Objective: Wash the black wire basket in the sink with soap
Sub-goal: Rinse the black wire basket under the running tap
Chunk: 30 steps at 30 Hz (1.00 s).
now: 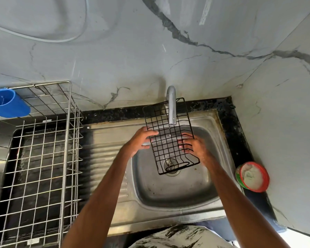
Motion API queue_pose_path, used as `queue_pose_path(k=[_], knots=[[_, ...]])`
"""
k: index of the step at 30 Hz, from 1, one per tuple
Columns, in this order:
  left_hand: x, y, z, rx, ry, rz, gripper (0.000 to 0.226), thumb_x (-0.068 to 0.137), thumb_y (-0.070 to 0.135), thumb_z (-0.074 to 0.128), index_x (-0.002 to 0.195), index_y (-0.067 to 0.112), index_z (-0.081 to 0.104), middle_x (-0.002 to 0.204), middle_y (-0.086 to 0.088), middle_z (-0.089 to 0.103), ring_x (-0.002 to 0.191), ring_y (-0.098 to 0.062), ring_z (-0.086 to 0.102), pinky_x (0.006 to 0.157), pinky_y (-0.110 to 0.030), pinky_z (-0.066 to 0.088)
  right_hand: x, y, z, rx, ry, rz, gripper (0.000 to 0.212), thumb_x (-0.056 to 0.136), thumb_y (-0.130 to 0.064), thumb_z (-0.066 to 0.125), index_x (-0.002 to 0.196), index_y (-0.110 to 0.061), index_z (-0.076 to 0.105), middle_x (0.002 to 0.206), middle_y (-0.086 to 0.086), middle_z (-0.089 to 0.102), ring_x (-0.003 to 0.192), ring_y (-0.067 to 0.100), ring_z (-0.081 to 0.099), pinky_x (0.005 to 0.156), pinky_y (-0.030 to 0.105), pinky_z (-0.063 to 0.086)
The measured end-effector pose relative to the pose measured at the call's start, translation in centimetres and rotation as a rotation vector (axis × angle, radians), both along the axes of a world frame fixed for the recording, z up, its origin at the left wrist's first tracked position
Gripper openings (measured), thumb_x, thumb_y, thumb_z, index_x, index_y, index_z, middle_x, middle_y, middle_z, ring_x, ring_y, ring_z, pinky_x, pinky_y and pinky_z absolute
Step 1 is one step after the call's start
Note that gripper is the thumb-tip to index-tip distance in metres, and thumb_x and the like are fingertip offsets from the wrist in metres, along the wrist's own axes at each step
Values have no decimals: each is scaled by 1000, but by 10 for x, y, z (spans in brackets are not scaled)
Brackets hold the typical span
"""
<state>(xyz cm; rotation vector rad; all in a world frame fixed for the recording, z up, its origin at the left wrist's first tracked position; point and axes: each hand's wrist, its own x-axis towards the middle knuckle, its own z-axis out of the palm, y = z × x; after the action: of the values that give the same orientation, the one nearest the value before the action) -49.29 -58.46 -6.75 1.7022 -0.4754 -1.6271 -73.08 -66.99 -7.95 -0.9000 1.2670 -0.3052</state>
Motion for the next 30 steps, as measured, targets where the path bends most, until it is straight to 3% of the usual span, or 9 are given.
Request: queue_pose_path(k=[3,8,12,14,16,20,24,26,30], knots=[[6,9,2,-53,100,-6,71,75,38,77,140,23,53,135,-4,66,120,-33,67,93,-52,56,9,-10,4,24,17,125,30,98,3,50,119,-14,64,92,5,74,77,18,70,76,31,54],[12,26,2,-92,88,11,63,79,38,72,136,16,58,132,-9,71,114,-29,73,85,-42,60,21,-38,11,-42,75,375,37,98,5,48,124,-16,64,92,0,77,82,14,74,71,27,51],[13,38,0,-105,145,30,61,80,37,70,136,12,59,129,-11,73,119,-29,70,99,-44,55,25,-58,19,-128,130,485,39,95,8,49,110,-23,67,96,7,78,88,19,75,75,31,51],[7,43,-5,-118,157,101,62,79,30,71,135,7,59,126,-16,73,117,-34,71,103,-46,53,29,-61,22,-180,154,492,33,97,4,52,113,-20,68,99,8,76,92,25,73,76,31,53],[-1,48,-12,-119,141,180,64,77,24,71,135,0,57,124,-18,74,116,-37,71,103,-48,54,33,-61,24,-367,258,506,27,97,-9,63,122,-13,68,109,7,74,99,23,71,76,25,52],[-9,59,-24,-110,151,316,48,74,18,70,119,5,59,122,-19,74,115,-40,71,108,-56,50,34,-42,24,-834,352,332,48,83,-19,81,128,-17,66,127,-8,63,118,8,58,97,21,45],[-14,64,-29,-120,195,414,43,73,13,70,115,8,62,122,-22,73,117,-46,68,109,-53,50,32,3,28,-1177,228,-34,20,89,3,68,106,-7,72,105,3,72,90,7,69,77,17,58],[-17,63,-28,-137,214,437,39,73,12,71,111,9,63,122,-23,73,117,-46,68,110,-53,49,37,24,26,-1083,182,-36,25,87,11,63,100,-7,74,95,2,75,83,8,72,73,16,58],[-23,57,-23,-165,218,439,38,71,10,71,108,11,63,117,-19,76,108,-38,71,108,-52,51,61,24,15,-331,3,-87,31,92,11,55,106,-11,71,102,5,76,97,17,74,93,35,59]])
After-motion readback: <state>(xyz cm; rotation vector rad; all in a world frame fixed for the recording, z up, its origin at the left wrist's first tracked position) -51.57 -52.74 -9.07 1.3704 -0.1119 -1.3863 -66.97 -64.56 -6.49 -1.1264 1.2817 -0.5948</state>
